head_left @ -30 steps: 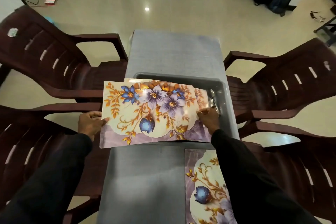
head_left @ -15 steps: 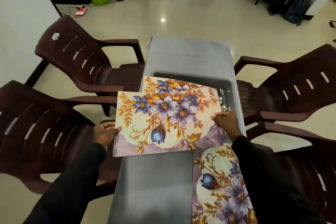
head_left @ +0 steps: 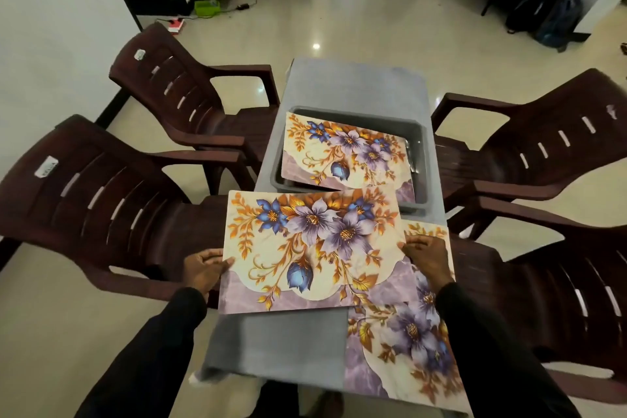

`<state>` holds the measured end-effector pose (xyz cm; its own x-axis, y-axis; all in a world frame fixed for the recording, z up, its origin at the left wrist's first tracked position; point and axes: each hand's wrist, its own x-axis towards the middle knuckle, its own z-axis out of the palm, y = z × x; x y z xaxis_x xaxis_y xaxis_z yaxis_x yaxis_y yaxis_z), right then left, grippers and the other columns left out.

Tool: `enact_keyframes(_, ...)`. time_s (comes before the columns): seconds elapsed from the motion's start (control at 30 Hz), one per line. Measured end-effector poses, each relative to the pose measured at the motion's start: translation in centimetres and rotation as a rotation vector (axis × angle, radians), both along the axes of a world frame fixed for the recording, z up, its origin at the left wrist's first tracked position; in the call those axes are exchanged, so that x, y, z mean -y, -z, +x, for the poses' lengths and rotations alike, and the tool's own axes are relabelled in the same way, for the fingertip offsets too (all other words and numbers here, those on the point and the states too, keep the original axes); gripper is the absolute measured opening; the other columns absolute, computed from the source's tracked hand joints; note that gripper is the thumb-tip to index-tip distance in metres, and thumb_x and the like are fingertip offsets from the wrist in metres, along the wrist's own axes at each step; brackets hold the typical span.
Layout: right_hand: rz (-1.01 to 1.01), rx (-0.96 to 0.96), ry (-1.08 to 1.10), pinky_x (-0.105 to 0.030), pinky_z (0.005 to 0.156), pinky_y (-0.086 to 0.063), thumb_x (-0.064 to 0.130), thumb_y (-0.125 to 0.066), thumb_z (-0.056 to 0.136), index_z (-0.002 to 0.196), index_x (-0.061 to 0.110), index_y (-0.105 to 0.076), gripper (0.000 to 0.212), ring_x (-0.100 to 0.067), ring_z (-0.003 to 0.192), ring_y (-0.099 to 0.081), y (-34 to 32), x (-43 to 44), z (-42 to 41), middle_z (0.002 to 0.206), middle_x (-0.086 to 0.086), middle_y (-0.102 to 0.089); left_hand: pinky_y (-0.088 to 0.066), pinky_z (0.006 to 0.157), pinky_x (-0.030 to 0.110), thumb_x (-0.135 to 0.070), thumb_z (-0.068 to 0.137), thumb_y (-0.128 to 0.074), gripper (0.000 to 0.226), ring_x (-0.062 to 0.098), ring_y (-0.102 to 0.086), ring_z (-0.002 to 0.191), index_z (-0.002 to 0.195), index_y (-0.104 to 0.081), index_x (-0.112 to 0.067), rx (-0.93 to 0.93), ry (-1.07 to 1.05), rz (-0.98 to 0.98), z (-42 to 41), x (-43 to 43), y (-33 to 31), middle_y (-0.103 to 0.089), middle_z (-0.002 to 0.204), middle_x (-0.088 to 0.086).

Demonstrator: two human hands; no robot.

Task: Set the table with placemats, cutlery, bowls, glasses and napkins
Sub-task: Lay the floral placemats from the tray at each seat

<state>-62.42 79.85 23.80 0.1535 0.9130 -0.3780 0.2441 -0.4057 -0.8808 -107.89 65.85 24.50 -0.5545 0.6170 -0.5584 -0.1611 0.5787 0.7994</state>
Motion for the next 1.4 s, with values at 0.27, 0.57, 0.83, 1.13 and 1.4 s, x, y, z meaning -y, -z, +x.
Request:
enact_keyframes(0.27, -0.024, 0.127, -0.084, -0.049, 0.091, -0.059, 0.006, -0.083, 0.082, 0.092, 0.006, -0.071, 0.015, -0.034, 0.094, -0.072, 1.6, 5.2, 1.0, 0.096, -0.018, -0.074, -0.058, 0.085, 0.047, 0.005, 0.079, -0.082, 0.024, 0.033, -0.069, 0.088, 0.097, -0.067, 0.000, 0.012, -0.049, -0.068, 2.5, 7.9, 1.9, -0.073, 0.099, 0.020)
enact_keyframes(0.57, -0.055, 0.301, -0.147, -0.032, 0.079, -0.053, 0.009, -0.084, 0.081, 0.086, 0.008, -0.072, 0.013, -0.028, 0.091, -0.070, 3.5, 7.7, -2.3, 0.093, -0.014, -0.074, -0.059, 0.082, 0.045, 0.001, 0.074, -0.087, 0.030, 0.038, -0.070, 0.094, 0.098, -0.071, 0.006, -0.074, -0.037, -0.213, 3.4, 12.4, 6.0, -0.074, 0.102, 0.018)
enact_keyframes(0.83, -0.061, 0.489, -0.198, -0.040, 0.095, -0.051, 0.010, -0.075, 0.087, 0.112, 0.000, -0.068, 0.028, -0.037, 0.110, -0.064, 3.1, 6.9, -4.8, 0.116, -0.019, -0.070, -0.060, 0.086, 0.056, 0.003, 0.080, -0.081, 0.016, 0.042, -0.071, 0.090, 0.093, -0.072, 0.002, -0.074, 0.005, -0.256, 1.9, 13.4, 5.8, -0.075, 0.096, 0.019)
enact_keyframes(1.13, 0.076, 0.636, -0.450, -0.043, 0.108, -0.039, 0.029, -0.065, 0.098, 0.137, 0.004, -0.054, 0.048, -0.034, 0.131, -0.048, 5.2, 13.7, -12.3, 0.141, -0.018, -0.055, -0.053, 0.085, 0.029, -0.016, 0.088, -0.080, 0.027, 0.019, -0.066, 0.100, 0.113, -0.071, -0.009, -0.355, 0.389, -0.123, 1.4, 12.0, 3.3, -0.071, 0.109, 0.001)
enact_keyframes(1.4, 0.039, 0.941, -0.713, -0.065, 0.104, -0.041, 0.058, -0.079, 0.076, 0.143, -0.001, -0.052, 0.093, -0.053, 0.135, -0.046, 9.6, 16.9, -19.6, 0.146, -0.032, -0.048, -0.043, 0.108, 0.039, -0.022, 0.094, -0.072, 0.051, 0.032, -0.052, 0.133, 0.141, -0.057, -0.009, -0.688, 0.992, 0.021, 1.1, 9.2, 3.9, -0.055, 0.147, 0.012)
